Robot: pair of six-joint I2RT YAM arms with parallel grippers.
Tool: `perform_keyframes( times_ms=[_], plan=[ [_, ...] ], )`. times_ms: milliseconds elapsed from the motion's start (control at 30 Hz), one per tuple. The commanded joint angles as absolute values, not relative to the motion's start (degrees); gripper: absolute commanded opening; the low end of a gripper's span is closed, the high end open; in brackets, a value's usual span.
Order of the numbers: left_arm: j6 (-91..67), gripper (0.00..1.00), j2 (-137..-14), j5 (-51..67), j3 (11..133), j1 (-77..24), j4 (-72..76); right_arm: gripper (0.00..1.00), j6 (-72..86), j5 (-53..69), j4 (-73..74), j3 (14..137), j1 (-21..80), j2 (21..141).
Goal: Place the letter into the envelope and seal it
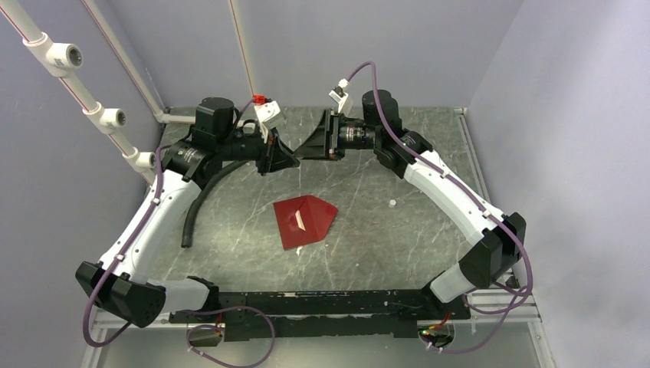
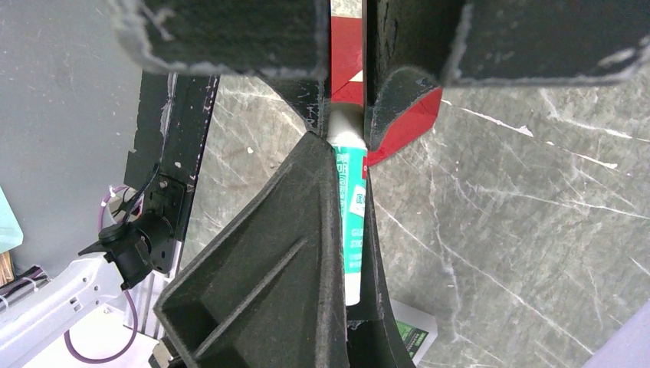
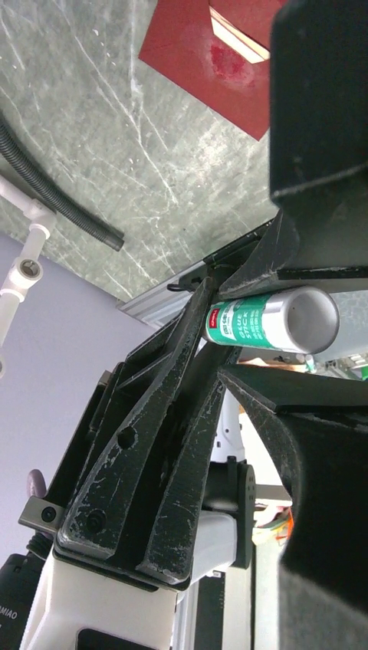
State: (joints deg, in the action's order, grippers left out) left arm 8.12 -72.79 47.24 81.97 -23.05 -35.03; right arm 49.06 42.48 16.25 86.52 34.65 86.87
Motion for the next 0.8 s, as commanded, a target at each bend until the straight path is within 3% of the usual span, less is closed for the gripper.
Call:
perform_keyframes(
  times_ms=[0, 100, 367, 467, 533, 633, 767],
  plan=[
    [8.5, 0.02, -72.6, 47.0, 83.2, -23.0, -34.4, 0.37, 49.1, 43.4, 12.4, 88.0, 34.7, 85.2],
    [8.1, 0.03, -72.8, 45.8, 83.6, -22.9, -34.7, 0.3, 49.0, 44.4, 12.1, 88.1, 34.8, 85.1],
    [8.3, 0.03, -72.8, 43.3, 83.7, -22.9, -34.9, 0.32, 47.9, 44.7, 13.0, 88.6, 34.8, 85.1],
    [7.0, 0.06, -73.3, 42.1, 84.0, -22.9, -35.2, 0.12, 46.9, 44.5, 13.5, 88.9, 34.8, 85.2],
    [5.6, 0.19, -73.8, 41.1, 84.8, -22.9, -35.8, 0.0, 45.7, 43.5, 14.4, 89.1, 34.8, 85.2],
    [4.6, 0.53, -73.7, 39.9, 85.1, -22.9, -36.7, 0.0, 42.3, 38.9, 17.6, 89.3, 34.8, 84.8],
    [3.6, 0.79, -70.7, 37.9, 82.0, -22.9, -36.7, 0.0, 38.0, 31.3, 20.7, 87.8, 34.8, 84.2]
  ],
)
